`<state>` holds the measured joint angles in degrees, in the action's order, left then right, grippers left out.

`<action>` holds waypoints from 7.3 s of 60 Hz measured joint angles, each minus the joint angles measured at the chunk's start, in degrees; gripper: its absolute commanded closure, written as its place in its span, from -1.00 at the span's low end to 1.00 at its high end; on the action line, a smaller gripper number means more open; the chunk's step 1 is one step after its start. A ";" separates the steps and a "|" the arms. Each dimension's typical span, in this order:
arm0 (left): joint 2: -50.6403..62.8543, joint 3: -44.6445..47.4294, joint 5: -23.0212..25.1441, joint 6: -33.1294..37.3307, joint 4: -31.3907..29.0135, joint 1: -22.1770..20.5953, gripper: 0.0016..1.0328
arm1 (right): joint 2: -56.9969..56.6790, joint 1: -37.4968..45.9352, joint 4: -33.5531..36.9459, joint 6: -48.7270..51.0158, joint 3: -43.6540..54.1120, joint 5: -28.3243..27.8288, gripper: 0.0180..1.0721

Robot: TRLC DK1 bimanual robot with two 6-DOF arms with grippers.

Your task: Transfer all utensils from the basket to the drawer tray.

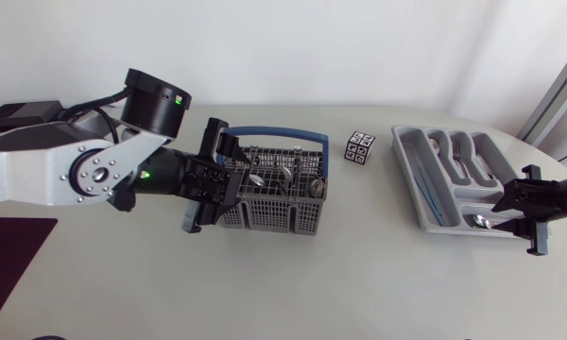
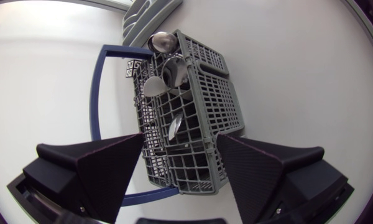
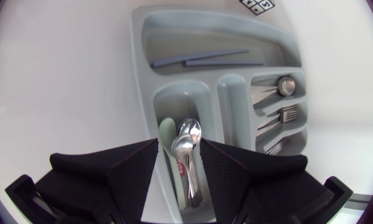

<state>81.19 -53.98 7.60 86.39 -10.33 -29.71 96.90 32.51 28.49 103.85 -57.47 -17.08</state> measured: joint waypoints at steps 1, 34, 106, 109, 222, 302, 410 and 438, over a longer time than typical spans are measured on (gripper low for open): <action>0.35 0.00 -0.07 0.44 0.48 0.00 -0.24 | -0.87 -0.35 0.00 -0.22 0.57 -0.44 -0.06; 8.48 0.00 -0.63 7.15 15.06 0.39 0.57 | -23.89 -13.79 1.53 -10.88 13.11 -4.15 -0.17; -2.73 2.93 0.02 8.41 8.81 0.39 0.94 | -27.74 -17.62 1.05 -14.36 16.48 -5.64 -0.17; -3.32 2.58 0.09 8.63 7.72 0.39 0.94 | -28.02 -17.92 1.03 -14.58 16.79 -5.64 -0.17; 2.23 -23.87 -10.34 -72.04 -18.97 -18.58 0.94 | -49.94 -61.00 -9.18 -73.31 17.51 8.59 -0.14; 8.13 -31.28 -3.06 -86.66 -20.59 -15.91 -0.88 | -34.73 -65.40 -23.87 -79.89 15.67 13.20 0.89; 3.69 -8.68 -8.00 -9.75 -9.16 -11.82 -0.79 | 12.48 4.28 -4.48 -0.04 -8.68 -4.24 0.05; 6.60 -8.59 -11.19 -0.94 -4.96 -13.59 0.21 | 0.52 2.67 -6.71 -0.33 3.65 -7.08 0.03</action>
<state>87.79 -62.57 -3.60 85.45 -15.29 -43.31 97.43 35.18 21.78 103.53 -53.82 -24.16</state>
